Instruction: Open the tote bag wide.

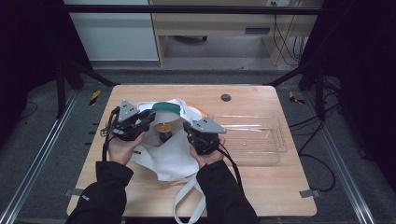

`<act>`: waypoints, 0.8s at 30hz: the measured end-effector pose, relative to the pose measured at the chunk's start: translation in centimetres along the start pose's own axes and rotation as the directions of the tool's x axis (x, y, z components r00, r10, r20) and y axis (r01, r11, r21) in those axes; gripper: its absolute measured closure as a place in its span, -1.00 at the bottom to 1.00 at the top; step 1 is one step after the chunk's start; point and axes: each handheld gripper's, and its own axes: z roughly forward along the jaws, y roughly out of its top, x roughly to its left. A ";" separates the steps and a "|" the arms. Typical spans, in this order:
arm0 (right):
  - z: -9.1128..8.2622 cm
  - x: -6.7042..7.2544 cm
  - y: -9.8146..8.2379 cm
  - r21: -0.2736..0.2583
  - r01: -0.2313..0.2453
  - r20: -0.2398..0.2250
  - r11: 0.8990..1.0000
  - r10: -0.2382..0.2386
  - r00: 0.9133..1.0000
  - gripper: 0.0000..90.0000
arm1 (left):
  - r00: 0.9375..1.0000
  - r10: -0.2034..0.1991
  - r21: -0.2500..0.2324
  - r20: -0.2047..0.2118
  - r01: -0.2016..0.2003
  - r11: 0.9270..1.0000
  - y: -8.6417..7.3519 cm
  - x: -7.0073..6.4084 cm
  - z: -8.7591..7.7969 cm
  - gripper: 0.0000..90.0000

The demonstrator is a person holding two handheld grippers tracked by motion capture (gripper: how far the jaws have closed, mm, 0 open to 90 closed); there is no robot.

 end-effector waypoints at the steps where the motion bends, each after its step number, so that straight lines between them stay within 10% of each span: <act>1: -0.1 0.1 -0.2 0.006 0.002 -0.007 1.000 -0.002 1.000 1.00 | 1.000 0.002 0.002 -0.008 -0.002 1.000 0.2 -0.1 0.0 0.74; 24: 1.5 2.2 -11.1 0.239 0.000 -0.111 0.971 0.027 0.993 1.00 | 0.999 -0.045 -0.016 -0.004 0.045 0.999 1.2 0.3 0.2 0.92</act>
